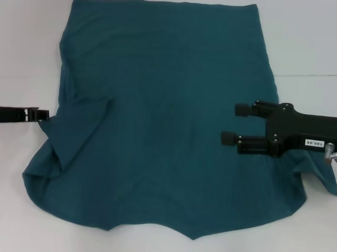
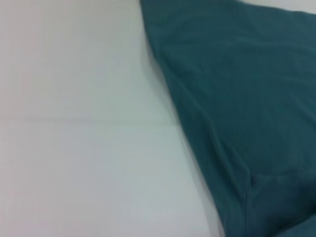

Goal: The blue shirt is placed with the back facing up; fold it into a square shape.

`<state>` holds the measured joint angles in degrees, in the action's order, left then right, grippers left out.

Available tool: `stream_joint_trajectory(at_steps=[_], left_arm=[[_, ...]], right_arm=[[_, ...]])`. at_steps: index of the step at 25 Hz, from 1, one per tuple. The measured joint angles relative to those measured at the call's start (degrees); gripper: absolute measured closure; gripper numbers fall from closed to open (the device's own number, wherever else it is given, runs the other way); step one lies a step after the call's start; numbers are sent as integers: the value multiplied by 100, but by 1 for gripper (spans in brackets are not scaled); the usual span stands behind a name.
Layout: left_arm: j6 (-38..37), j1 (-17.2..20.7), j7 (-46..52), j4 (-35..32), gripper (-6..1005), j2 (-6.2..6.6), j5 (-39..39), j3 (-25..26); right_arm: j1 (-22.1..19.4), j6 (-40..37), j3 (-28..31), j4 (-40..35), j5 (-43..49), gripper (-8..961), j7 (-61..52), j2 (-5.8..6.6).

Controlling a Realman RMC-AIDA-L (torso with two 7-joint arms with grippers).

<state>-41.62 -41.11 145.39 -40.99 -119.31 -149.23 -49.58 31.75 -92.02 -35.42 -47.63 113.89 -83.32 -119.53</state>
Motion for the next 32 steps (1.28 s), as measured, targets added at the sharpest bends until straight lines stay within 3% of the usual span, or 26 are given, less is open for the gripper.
stream_joint_trajectory(at_steps=[7,12,27,32], left_arm=[[-528,-143,17,264,440,83,114,752],[-579,-242,19,610,459,203,201,882],[-402,-375,-19,933,516,153,246,894],[-283,-355,-352,940,535,127,652,892]], right_arm=[[43,11,0,0,-4,63,8,0],[51,31,-15,0,-7,65,8,0],[35,45,-54,2,-7,72,9,0],[5,19,-53,30,-7,74,9,0]])
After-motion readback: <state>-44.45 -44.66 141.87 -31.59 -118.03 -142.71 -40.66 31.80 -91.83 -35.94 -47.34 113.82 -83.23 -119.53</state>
